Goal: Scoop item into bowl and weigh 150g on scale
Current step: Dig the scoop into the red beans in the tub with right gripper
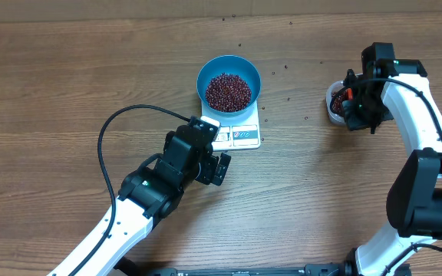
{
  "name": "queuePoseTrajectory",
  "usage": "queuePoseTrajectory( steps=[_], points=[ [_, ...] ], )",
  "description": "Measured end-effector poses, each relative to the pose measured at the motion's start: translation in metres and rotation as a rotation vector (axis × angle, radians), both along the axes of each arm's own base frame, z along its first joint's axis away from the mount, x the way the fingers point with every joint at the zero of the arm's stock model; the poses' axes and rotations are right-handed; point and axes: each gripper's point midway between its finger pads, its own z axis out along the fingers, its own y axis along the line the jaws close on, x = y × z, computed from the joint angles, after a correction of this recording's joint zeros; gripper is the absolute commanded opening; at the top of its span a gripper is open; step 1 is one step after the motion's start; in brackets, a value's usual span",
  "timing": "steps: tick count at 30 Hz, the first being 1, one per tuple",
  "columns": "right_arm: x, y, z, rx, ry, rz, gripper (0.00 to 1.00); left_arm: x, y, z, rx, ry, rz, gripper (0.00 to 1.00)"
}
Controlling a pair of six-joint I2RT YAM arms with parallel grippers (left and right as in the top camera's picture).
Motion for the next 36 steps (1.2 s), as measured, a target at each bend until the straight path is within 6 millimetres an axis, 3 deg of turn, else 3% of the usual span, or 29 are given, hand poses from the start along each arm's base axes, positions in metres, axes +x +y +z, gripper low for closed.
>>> queuePoseTrajectory(
  steps=[11, 25, 36],
  points=[
    [-0.003, 0.014, 0.001, 0.229, -0.006, -0.061, 0.04, 0.000, 0.000, 0.000, 0.000, 0.000, 0.000, 0.99],
    [-0.012, 0.000, 0.017, 0.576, -0.030, -0.264, 0.04, 0.000, 0.000, 0.000, 0.000, 0.000, 0.000, 1.00],
    [-0.009, -0.013, 0.015, 0.759, -0.061, -0.332, 0.04, 0.000, 0.000, 0.000, 0.000, 0.000, 0.000, 1.00]
  ],
)
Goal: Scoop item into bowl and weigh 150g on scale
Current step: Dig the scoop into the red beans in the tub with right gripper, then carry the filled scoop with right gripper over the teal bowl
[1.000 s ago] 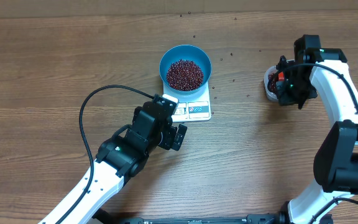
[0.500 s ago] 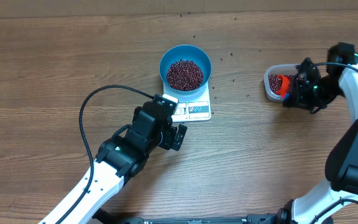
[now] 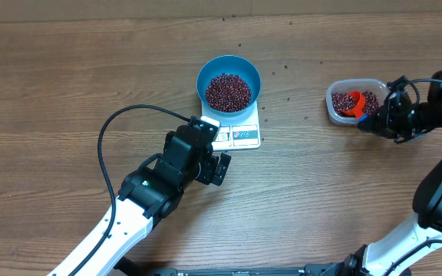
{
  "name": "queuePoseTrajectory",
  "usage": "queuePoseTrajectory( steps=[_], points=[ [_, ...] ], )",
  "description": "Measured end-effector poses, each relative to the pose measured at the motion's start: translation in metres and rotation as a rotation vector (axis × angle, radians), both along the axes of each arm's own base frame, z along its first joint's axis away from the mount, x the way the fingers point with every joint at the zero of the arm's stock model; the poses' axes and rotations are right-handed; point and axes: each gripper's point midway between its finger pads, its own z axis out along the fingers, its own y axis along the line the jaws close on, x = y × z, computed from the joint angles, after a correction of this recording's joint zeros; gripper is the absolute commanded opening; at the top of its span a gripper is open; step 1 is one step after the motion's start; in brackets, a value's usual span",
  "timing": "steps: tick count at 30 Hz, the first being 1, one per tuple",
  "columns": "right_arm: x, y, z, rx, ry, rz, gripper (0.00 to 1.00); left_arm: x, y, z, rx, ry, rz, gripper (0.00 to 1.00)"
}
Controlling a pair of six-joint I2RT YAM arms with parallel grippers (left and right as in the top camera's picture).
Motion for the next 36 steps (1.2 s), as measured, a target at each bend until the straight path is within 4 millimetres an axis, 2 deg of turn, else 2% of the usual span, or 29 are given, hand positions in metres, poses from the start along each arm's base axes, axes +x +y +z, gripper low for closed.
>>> queuePoseTrajectory(
  steps=[6, 16, 26, 30, 36],
  points=[
    [0.004, -0.007, 0.011, 0.077, -0.062, -0.037, 0.04, 0.000, 0.000, 0.000, 0.000, 0.000, 0.000, 1.00],
    [-0.008, -0.015, 0.031, 0.214, -0.124, -0.069, 0.04, 0.000, 0.000, 0.000, 0.000, 0.000, 0.000, 0.99],
    [-0.005, -0.008, 0.051, 0.320, -0.210, -0.067, 0.04, 0.000, 0.000, 0.000, 0.000, 0.000, 0.000, 1.00],
    [-0.001, 0.008, 0.054, 0.338, -0.220, -0.025, 0.04, 0.000, 0.000, 0.000, 0.000, 0.000, 0.000, 1.00],
    [0.003, 0.049, 0.058, 0.363, -0.212, 0.085, 0.04, 0.000, 0.000, 0.000, 0.000, 0.000, 0.000, 1.00]
  ],
)
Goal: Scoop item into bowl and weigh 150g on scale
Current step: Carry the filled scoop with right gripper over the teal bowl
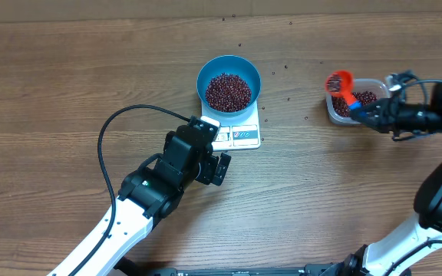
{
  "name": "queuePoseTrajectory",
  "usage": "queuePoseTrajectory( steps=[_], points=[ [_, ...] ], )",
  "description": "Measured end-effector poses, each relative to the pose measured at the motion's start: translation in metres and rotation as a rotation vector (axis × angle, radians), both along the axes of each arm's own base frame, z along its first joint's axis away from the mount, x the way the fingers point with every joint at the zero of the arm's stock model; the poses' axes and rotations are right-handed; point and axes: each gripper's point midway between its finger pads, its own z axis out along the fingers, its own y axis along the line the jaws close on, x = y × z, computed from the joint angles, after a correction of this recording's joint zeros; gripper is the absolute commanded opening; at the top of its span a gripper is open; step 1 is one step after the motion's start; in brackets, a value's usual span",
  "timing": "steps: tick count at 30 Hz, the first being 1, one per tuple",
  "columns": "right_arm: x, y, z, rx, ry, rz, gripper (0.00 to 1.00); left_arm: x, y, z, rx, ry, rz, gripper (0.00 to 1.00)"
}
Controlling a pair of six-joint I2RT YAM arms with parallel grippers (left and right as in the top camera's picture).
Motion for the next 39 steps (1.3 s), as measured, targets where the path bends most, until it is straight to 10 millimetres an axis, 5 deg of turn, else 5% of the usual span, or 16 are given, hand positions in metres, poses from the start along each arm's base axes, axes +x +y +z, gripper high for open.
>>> queuePoseTrajectory(
  steps=[10, 17, 24, 29, 39],
  points=[
    [0.011, 0.061, 0.023, 0.006, -0.077, 0.169, 0.04, 0.000, 0.000, 0.000, 0.000, 0.000, 0.000, 1.00],
    [0.014, 0.122, 0.021, -0.003, -0.128, 0.310, 0.04, 0.000, 0.000, 0.000, 0.000, 0.000, 0.000, 1.00],
    [0.024, 0.156, 0.007, -0.095, -0.115, 0.339, 0.04, 0.000, 0.000, 0.000, 0.000, 0.000, 0.000, 1.00],
    [0.026, 0.179, 0.003, -0.207, -0.096, 0.366, 0.04, 0.000, 0.000, 0.000, 0.000, 0.000, 0.000, 1.00],
    [0.047, 0.206, 0.025, -0.649, -0.216, 0.349, 0.04, 0.000, 0.000, 0.000, 0.000, 0.000, 0.000, 1.00]
  ],
)
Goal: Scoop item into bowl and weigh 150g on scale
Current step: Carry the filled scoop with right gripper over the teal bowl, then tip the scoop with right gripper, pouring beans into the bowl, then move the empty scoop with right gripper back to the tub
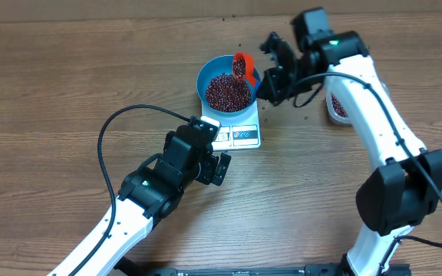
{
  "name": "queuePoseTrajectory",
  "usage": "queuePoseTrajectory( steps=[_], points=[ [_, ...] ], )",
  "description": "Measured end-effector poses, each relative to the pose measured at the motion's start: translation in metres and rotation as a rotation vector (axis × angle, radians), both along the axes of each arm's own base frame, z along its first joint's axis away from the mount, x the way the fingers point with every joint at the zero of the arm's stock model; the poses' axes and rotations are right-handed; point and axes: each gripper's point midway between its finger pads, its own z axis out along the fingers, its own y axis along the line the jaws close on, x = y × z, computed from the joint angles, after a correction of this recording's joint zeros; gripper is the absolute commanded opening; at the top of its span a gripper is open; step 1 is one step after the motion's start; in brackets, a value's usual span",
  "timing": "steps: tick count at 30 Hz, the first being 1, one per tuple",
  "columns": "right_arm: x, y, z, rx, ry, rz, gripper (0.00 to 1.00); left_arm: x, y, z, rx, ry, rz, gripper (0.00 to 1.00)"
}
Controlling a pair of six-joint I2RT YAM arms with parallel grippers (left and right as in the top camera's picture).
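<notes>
A blue bowl [222, 93] holding dark red beans stands on the white scale [240, 136] at the table's middle. A red scoop [241, 65] with beans in it hangs tilted over the bowl's right rim. My right gripper [266, 82] is shut on its blue handle, just right of the bowl. The clear container of beans [334, 109] sits to the right, mostly hidden behind my right arm. My left gripper [215, 167] rests at the scale's front left corner, its fingers apart with nothing between them.
Several stray beans [306, 118] lie scattered on the wooden table between the scale and the container and behind the bowl. My left arm's black cable [107, 134] loops over the table at the left.
My right gripper has moved left with the loaded scoop, from above the container's left edge to over the bowl's right rim. The left arm has not moved.
My right gripper stood over the container at the right. Then the red scoop lay down in the container's beans. Then it was lifted, full, at the container's left edge. Now it hangs over the bowl on the scale. The left arm has stayed still throughout.
</notes>
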Motion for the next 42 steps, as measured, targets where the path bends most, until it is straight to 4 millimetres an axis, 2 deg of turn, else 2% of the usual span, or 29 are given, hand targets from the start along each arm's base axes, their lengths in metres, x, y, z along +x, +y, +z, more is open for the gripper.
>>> queuePoseTrajectory(
  steps=[11, 18, 26, 33, 38, 42],
  points=[
    [-0.016, 0.007, 0.000, -0.542, -0.217, -0.007, 0.04, 0.000, 0.000, 0.000, 0.000, 0.000, 0.000, 0.99],
    [-0.012, -0.001, 0.011, -0.701, -0.323, -0.054, 0.04, 0.000, 0.000, 0.000, 0.000, 0.000, 0.000, 1.00],
    [-0.010, -0.004, 0.013, -0.713, -0.335, -0.072, 0.04, 0.000, 0.000, 0.000, 0.000, 0.000, 0.000, 0.99],
    [-0.010, -0.001, 0.007, -0.599, -0.258, -0.065, 0.04, 0.000, 0.000, 0.000, 0.000, 0.000, 0.000, 0.99],
    [0.002, -0.021, 0.014, -0.469, -0.196, -0.110, 0.04, 0.000, 0.000, 0.000, 0.000, 0.000, 0.000, 1.00],
    [0.006, -0.053, 0.035, -0.370, -0.175, -0.166, 0.04, 0.000, 0.000, 0.000, 0.000, 0.000, 0.000, 1.00]
  ],
)
